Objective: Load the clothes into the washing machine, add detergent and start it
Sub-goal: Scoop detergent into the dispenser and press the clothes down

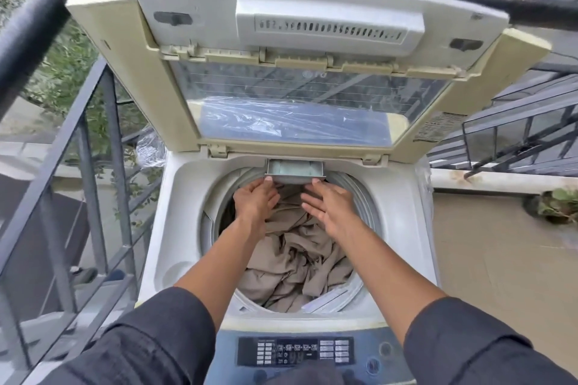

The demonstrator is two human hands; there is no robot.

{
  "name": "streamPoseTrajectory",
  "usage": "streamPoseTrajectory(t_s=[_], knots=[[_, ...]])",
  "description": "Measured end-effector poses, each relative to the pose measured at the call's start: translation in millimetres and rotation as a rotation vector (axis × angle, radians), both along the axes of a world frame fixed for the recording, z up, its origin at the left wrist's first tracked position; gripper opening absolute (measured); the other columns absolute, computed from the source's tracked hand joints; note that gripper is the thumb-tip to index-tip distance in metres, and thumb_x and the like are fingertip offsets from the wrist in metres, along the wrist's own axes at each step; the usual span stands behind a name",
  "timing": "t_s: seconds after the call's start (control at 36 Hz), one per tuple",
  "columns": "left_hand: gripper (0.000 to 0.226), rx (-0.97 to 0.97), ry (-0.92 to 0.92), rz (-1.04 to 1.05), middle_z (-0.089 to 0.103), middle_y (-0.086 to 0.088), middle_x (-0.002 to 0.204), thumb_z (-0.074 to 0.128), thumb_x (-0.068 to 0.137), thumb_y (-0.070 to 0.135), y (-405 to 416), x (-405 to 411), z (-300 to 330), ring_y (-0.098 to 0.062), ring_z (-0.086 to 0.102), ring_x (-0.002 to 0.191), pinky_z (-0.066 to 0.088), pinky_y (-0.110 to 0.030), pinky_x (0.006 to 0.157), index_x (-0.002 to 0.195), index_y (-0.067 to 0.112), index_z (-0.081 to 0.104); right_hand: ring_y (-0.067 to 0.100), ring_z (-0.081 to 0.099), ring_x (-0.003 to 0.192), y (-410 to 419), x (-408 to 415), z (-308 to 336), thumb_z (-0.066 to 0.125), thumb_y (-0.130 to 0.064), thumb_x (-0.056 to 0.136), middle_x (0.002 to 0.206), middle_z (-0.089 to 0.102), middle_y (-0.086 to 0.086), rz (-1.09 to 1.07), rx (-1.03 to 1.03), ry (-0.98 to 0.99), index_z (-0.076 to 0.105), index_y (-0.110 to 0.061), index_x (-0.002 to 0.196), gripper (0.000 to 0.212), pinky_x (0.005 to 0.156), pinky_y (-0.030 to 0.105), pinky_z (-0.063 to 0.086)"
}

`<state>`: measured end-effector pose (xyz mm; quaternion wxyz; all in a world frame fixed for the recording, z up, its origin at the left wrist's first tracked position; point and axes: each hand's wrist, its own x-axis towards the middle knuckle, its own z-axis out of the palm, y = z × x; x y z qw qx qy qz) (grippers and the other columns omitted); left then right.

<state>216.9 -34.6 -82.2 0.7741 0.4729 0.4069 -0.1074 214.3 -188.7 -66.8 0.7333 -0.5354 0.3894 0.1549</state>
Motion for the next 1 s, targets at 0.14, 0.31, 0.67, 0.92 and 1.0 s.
streamPoseTrajectory(t_s=[0.14, 0.31, 0.67, 0.92, 1.0], knots=[[0.042, -0.004, -0.018, 0.017, 0.069, -0.025, 0.127, 0.068, 0.102, 0.011, 0.3, 6.7, 0.5, -0.034, 0.070, 0.119, 0.059, -0.034, 0.095, 0.137, -0.008, 0.056, 0.033, 0.075, 0.102, 0.1, 6.7, 0.3, 0.069, -0.016, 0.099, 0.117, 0.074, 0.017, -0.014, 0.006, -0.015, 0.065, -0.001, 0.121, 0.027, 0.087, 0.044, 0.063], [0.046, -0.004, -0.019, 0.014, 0.069, -0.020, 0.122, 0.069, 0.101, 0.015, -1.3, 15.7, 2.4, -0.036, 0.068, 0.123, 0.057, -0.041, 0.103, 0.140, -0.007, 0.055, 0.029, 0.075, 0.095, -0.2, 15.8, 0.7, 0.071, -0.020, 0.098, 0.119, 0.074, 0.018, -0.022, 0.012, -0.022, 0.066, 0.001, 0.123, 0.032, 0.084, 0.042, 0.062], [0.056, 0.003, -0.028, 0.033, 0.061, -0.031, 0.137, 0.066, 0.103, 0.013, -3.8, 20.5, 13.0, -0.038, 0.063, 0.130, 0.056, -0.032, 0.096, 0.148, -0.010, 0.043, 0.029, 0.076, 0.093, -0.1, 21.6, 0.7, 0.075, -0.020, 0.095, 0.115, 0.075, 0.018, -0.028, 0.012, -0.020, 0.066, -0.011, 0.098, 0.013, 0.084, 0.043, 0.062], [0.053, 0.010, 0.002, 0.035, 0.063, -0.031, 0.136, 0.068, 0.102, 0.014, -4.9, 26.8, 14.4, -0.038, 0.064, 0.129, 0.059, -0.029, 0.093, 0.143, -0.013, 0.048, 0.033, 0.075, 0.101, 0.5, 24.8, 5.8, 0.073, -0.020, 0.097, 0.116, 0.074, 0.017, -0.035, 0.031, -0.030, 0.065, -0.008, 0.104, 0.016, 0.082, 0.040, 0.063], [0.053, 0.010, 0.016, 0.022, 0.063, -0.030, 0.137, 0.069, 0.102, 0.014, -5.0, 27.1, 15.6, -0.037, 0.065, 0.127, 0.056, -0.033, 0.101, 0.143, -0.013, 0.048, 0.033, 0.075, 0.102, -0.4, 26.8, 5.5, 0.073, -0.020, 0.096, 0.115, 0.074, 0.017, -0.036, 0.028, -0.019, 0.065, -0.006, 0.107, 0.020, 0.079, 0.039, 0.064]])
